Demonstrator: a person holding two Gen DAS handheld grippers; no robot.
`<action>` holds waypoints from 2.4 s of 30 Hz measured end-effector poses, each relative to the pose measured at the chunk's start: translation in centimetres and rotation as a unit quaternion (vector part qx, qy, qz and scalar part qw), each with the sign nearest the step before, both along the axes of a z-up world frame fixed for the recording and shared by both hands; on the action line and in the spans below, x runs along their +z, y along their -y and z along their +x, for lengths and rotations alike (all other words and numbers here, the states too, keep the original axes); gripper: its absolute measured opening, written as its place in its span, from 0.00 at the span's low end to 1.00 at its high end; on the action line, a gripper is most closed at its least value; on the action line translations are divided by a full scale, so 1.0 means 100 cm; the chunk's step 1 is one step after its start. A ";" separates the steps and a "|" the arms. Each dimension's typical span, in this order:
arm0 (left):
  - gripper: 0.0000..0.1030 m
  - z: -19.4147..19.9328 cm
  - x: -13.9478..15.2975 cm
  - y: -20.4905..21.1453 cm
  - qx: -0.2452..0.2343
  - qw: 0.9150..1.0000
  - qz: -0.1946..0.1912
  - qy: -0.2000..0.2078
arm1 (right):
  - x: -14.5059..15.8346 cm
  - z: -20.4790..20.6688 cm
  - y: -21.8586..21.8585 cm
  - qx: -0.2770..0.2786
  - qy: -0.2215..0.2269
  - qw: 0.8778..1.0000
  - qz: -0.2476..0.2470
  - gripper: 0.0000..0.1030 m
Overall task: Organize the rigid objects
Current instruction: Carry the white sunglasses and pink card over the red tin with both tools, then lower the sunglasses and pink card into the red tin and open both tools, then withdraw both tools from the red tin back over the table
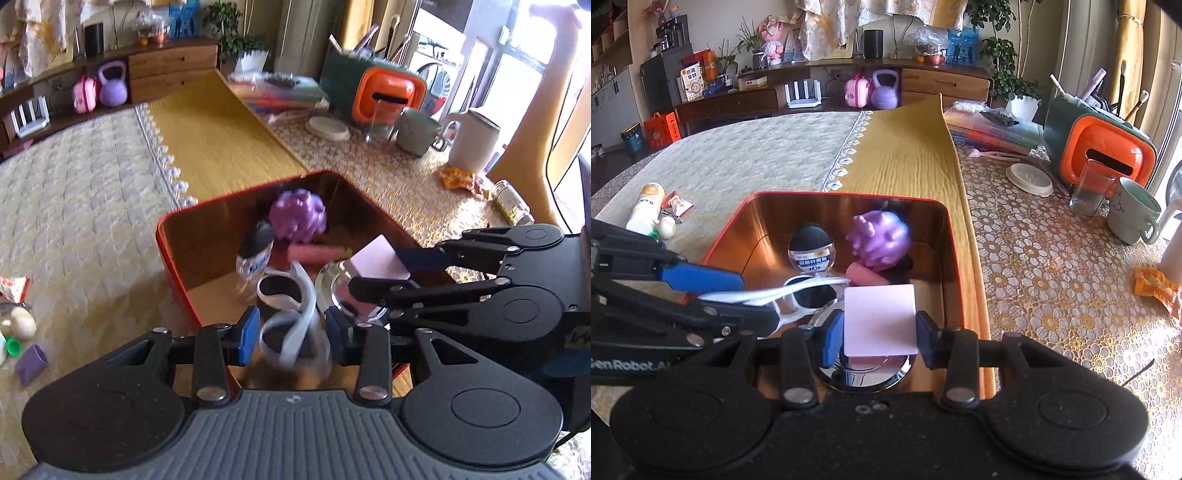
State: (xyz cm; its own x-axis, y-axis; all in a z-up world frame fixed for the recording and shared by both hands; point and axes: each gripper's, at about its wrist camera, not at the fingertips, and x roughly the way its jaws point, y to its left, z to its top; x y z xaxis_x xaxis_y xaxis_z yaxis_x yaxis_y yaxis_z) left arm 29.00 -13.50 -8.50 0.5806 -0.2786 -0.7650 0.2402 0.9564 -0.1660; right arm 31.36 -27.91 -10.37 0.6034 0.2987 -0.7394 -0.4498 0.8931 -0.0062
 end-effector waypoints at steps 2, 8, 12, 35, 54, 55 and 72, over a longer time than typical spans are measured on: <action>0.38 0.003 -0.004 -0.001 0.003 1.000 -0.002 -0.012 | -0.002 -0.001 0.000 0.001 0.000 1.000 -0.005 0.39; 0.37 0.003 -0.005 0.002 -0.004 1.000 0.001 -0.012 | -0.005 -0.005 0.000 0.004 0.003 1.000 -0.016 0.40; 0.37 -0.002 -0.003 0.004 -0.010 1.000 0.013 -0.004 | -0.003 -0.008 0.001 0.003 0.002 1.000 -0.013 0.42; 0.45 -0.050 0.044 -0.049 0.007 0.999 -0.014 0.040 | 0.045 -0.055 -0.011 0.014 0.013 0.999 0.041 0.62; 0.69 -0.100 0.074 -0.148 0.077 0.994 -0.005 0.073 | 0.074 -0.098 -0.083 0.063 0.024 0.995 0.080 0.80; 0.69 -0.102 0.074 -0.153 0.081 0.994 -0.005 0.073 | 0.074 -0.100 -0.087 0.065 0.025 0.994 0.079 0.82; 0.80 -0.113 0.052 -0.233 0.159 0.985 0.009 0.063 | 0.060 -0.104 -0.153 0.094 0.023 0.992 0.082 1.00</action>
